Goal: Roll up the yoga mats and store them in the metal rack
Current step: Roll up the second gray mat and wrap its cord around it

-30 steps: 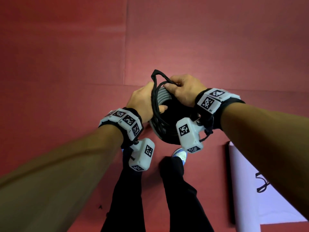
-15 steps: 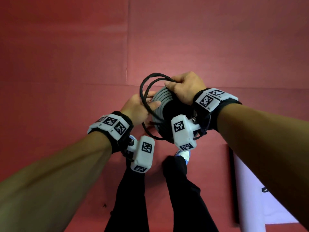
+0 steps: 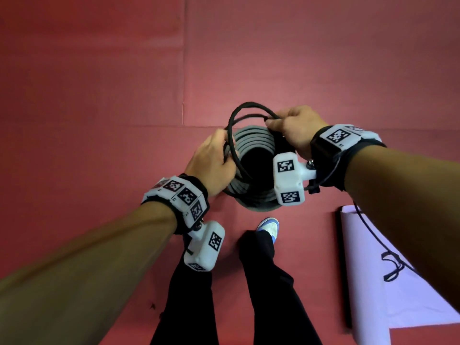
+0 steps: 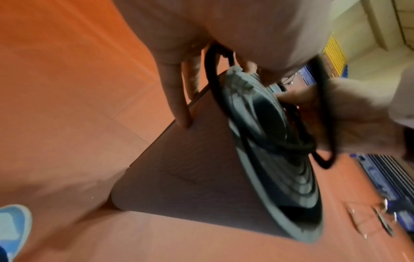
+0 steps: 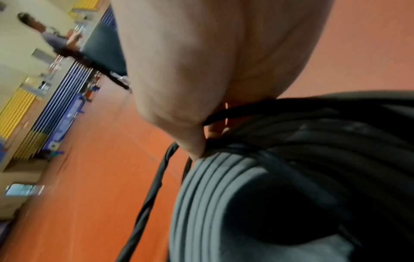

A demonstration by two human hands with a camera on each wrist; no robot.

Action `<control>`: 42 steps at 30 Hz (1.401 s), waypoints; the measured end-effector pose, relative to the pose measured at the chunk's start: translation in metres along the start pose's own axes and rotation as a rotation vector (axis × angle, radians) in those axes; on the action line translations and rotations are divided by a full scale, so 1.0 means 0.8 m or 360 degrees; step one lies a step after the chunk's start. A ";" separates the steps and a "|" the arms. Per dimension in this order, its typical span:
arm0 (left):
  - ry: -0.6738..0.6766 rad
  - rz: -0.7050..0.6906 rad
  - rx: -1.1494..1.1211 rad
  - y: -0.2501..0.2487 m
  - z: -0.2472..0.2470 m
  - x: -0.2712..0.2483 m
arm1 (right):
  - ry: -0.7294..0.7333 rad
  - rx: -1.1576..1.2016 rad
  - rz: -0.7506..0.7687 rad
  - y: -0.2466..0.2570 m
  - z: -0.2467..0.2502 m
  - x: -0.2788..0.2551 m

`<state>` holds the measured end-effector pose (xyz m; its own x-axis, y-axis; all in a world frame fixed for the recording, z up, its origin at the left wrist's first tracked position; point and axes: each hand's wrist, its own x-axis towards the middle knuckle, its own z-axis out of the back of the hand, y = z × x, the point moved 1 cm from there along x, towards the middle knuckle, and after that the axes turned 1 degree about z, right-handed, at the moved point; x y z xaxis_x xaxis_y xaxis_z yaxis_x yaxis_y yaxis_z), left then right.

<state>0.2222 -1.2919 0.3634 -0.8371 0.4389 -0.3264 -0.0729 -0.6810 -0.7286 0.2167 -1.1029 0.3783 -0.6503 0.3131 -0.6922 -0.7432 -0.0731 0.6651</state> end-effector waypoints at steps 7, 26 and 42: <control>0.0063 0.0220 0.0155 -0.007 -0.005 0.003 | -0.0102 -0.0856 0.0142 -0.009 0.008 -0.007; -0.0055 0.0668 -0.0188 -0.028 0.000 0.093 | -0.0056 -0.0530 -0.0185 -0.100 0.007 -0.050; 0.0153 0.0320 -0.0448 -0.019 -0.020 0.068 | -0.0221 -0.0908 -0.0173 -0.105 0.015 -0.029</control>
<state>0.1864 -1.2480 0.3468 -0.7640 0.3747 -0.5253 0.2512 -0.5772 -0.7770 0.2960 -1.0929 0.3414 -0.5678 0.4651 -0.6792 -0.7964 -0.5191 0.3104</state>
